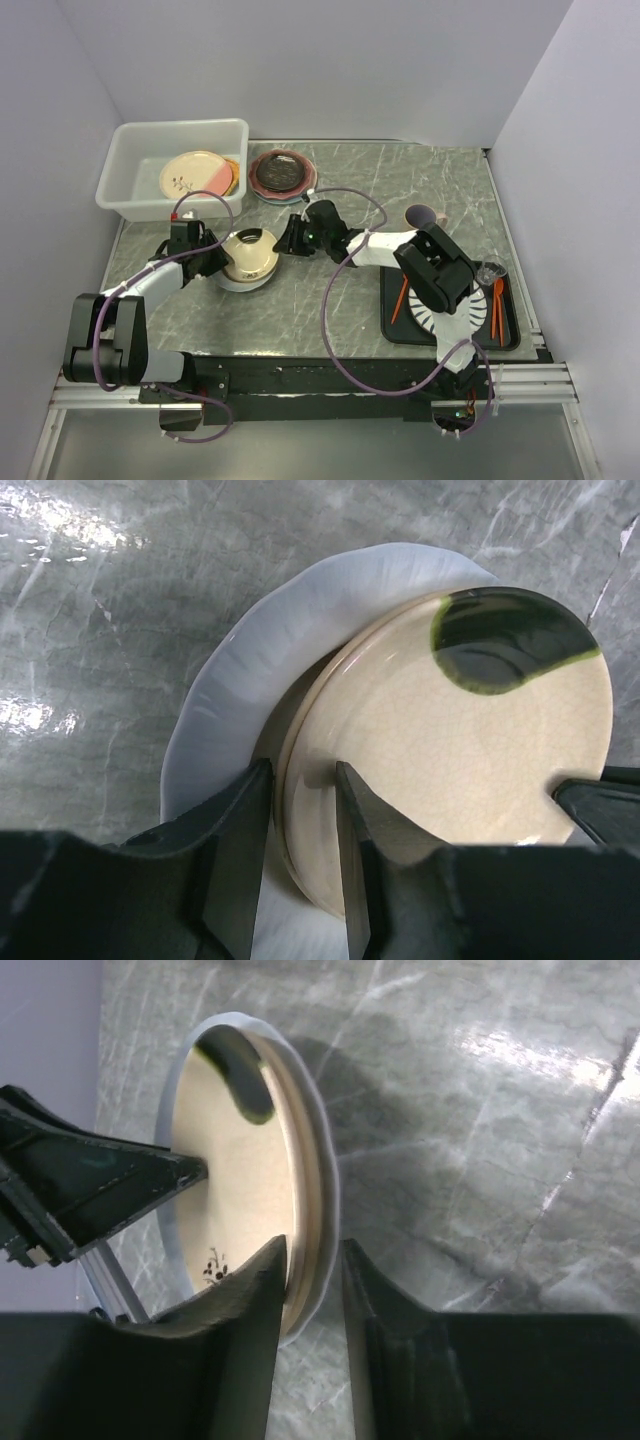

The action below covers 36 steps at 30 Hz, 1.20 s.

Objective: Place the plates into the plastic bin on the countertop
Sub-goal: Pick up the plate at the center of the board.

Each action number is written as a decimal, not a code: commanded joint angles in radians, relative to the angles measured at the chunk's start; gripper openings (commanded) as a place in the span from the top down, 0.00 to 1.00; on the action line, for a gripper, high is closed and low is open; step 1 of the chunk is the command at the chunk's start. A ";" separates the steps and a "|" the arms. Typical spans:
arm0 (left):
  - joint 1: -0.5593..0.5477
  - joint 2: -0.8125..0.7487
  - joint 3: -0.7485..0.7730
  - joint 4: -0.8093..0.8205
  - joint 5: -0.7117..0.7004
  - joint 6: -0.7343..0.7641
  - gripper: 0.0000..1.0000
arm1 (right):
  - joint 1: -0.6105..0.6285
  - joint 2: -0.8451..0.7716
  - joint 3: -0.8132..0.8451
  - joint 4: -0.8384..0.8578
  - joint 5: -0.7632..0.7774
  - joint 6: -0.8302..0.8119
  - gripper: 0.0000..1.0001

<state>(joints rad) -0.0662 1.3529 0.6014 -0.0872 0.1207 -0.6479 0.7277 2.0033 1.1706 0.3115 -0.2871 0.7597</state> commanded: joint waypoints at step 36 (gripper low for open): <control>-0.006 -0.272 -0.075 0.070 0.079 -0.002 0.30 | -0.002 -0.123 -0.028 0.020 0.023 -0.020 0.93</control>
<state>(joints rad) -0.0731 1.0775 0.5331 -0.0917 0.1337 -0.6510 0.7303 1.9190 1.1431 0.2386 -0.2276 0.7170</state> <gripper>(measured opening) 0.718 0.137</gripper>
